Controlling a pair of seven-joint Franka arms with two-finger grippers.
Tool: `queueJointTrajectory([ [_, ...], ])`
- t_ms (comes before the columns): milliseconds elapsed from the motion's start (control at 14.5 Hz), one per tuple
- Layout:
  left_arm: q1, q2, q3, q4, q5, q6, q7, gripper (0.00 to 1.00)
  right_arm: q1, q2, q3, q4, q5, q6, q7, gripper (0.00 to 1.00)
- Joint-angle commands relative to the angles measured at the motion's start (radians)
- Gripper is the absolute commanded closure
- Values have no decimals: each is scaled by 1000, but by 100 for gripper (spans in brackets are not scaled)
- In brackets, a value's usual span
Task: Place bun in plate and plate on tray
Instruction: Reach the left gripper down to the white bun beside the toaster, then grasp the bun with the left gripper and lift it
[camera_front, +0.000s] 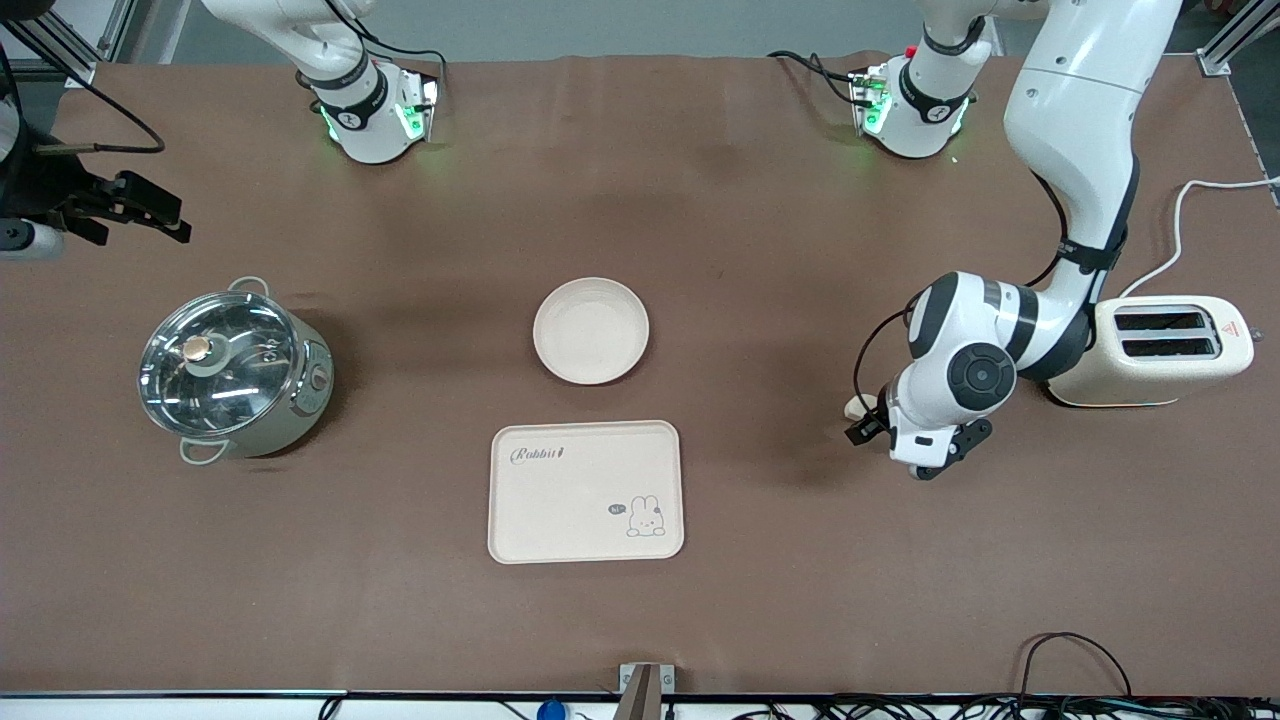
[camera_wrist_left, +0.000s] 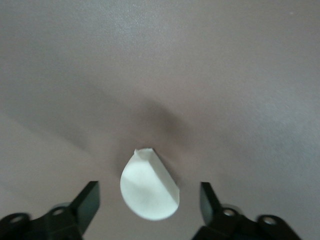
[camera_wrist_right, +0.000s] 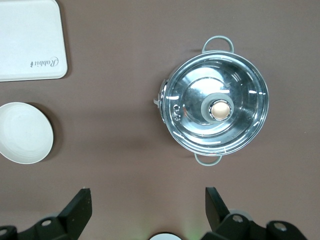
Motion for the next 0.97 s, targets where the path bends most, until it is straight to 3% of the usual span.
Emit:
queueJointTrajectory([
  [0,7,17,-5,-39,16,83,-59,22,0,-9,3,-19,5,5,19,0],
  [207,6,26,-6,-39,11,85,-69,41,0,-5,2,-30,8,8,18,0],
  [484,-1,25,-6,-39,11,80,-69,81,29,2,2,-42,16,25,18,0],
  [691,-11,12,-26,-30,9,75,-92,89,78,2,3,-44,16,29,33,0],
  [899,-14,0,-101,4,9,74,-162,90,141,-1,2,-47,16,19,103,0],
])
